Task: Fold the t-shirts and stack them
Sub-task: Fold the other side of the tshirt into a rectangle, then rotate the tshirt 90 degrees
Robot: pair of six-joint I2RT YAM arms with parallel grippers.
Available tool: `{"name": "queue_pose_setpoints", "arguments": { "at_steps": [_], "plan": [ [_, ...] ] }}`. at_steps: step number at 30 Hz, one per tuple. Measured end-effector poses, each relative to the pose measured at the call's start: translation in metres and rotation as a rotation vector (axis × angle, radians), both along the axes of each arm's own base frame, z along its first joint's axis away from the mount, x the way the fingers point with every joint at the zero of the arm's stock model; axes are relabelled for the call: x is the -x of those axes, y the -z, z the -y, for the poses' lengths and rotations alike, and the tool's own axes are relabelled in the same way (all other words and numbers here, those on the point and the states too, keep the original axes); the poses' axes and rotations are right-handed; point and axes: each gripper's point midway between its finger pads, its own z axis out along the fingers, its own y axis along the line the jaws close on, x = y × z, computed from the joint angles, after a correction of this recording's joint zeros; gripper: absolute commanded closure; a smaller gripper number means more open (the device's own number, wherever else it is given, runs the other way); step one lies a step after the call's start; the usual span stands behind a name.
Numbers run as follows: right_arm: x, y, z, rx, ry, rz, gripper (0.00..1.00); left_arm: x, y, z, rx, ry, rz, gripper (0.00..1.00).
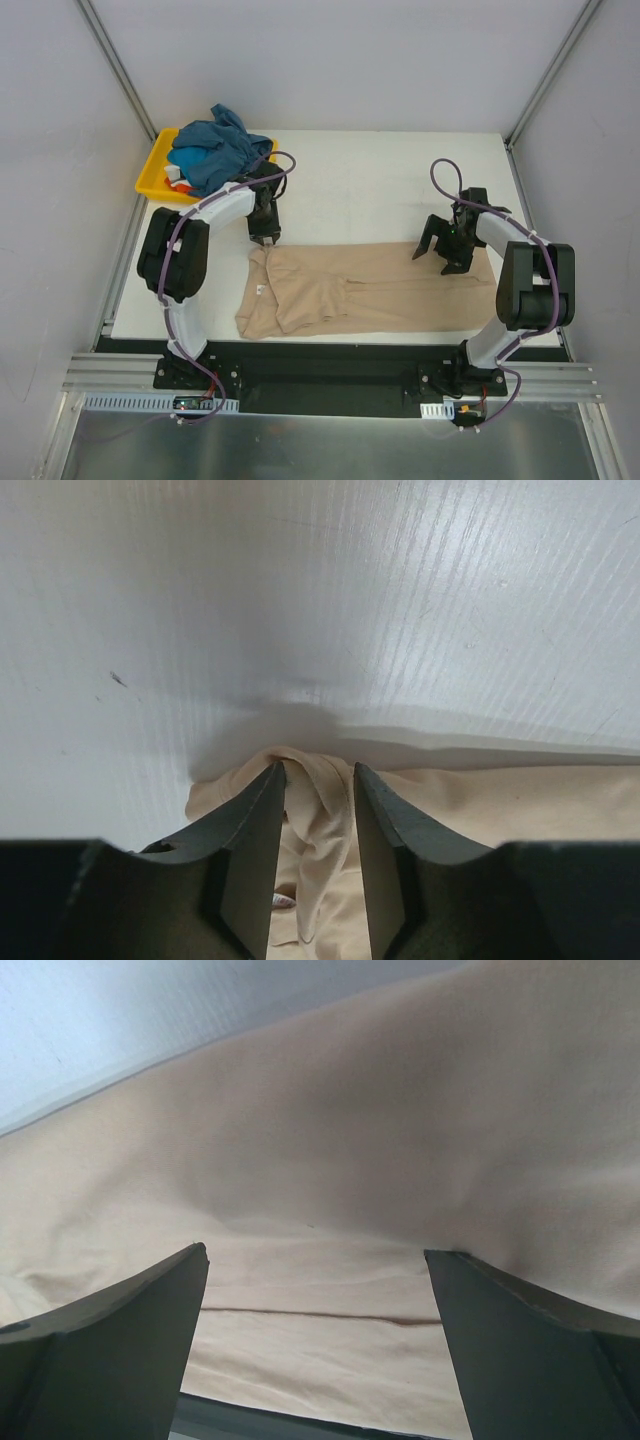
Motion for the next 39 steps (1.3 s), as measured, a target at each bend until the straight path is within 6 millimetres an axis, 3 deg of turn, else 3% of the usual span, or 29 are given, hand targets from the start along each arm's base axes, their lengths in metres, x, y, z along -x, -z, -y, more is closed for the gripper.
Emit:
{"name": "queue_pose_setpoints", "arguments": {
  "at_steps": [2,3,12,21,23,30,33,36,39],
  "plan": [
    [0.0,0.0,0.0,0.0,0.0,-0.002,0.03,-0.001,0.002,0.0,-0.004,0.007,-0.005,0.83],
    [0.0,0.0,0.0,0.0,0.0,-0.002,0.03,-0.001,0.003,0.0,-0.009,0.012,-0.006,1.0],
    [0.0,0.0,0.0,0.003,0.001,-0.003,0.03,0.0,0.005,-0.008,-0.072,0.017,-0.003,1.0],
    [0.0,0.0,0.001,0.007,0.001,-0.003,0.03,0.011,-0.01,-0.029,-0.127,-0.029,0.034,1.0],
    [0.0,0.0,0.001,0.007,0.001,-0.004,0.03,0.01,-0.014,-0.033,-0.129,-0.043,0.044,0.98],
    [0.0,0.0,0.002,0.012,0.002,-0.004,0.03,0.01,-0.017,-0.05,-0.156,-0.101,0.039,0.72],
    [0.0,0.001,0.002,0.012,0.002,-0.004,0.03,0.012,-0.02,-0.054,-0.156,-0.125,0.034,0.67],
    [0.0,0.0,0.002,0.013,0.001,-0.003,0.03,0.013,-0.032,-0.054,-0.131,-0.135,0.054,0.57],
    [0.0,0.0,0.003,0.02,0.002,-0.002,0.03,0.016,-0.056,-0.042,-0.051,-0.127,0.104,0.47]
  ]
}}
